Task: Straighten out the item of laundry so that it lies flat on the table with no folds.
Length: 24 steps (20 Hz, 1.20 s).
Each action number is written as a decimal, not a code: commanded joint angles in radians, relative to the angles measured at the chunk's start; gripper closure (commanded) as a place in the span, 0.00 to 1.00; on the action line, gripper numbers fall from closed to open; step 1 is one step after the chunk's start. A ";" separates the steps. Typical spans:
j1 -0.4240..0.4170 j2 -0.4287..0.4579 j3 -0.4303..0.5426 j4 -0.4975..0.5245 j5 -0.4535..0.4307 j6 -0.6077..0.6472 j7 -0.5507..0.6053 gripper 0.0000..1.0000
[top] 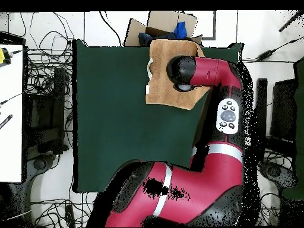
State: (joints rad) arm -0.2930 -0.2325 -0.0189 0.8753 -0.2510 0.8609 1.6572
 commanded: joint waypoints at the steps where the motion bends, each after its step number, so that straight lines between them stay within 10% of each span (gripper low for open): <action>1: 0.030 0.072 -0.021 0.118 0.012 -0.023 0.260 1.00; 24: -0.012 0.238 0.009 -0.016 -0.013 -0.155 0.163 1.00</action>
State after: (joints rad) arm -0.2926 -0.1165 -0.0263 0.8402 -0.2526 0.7934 1.6572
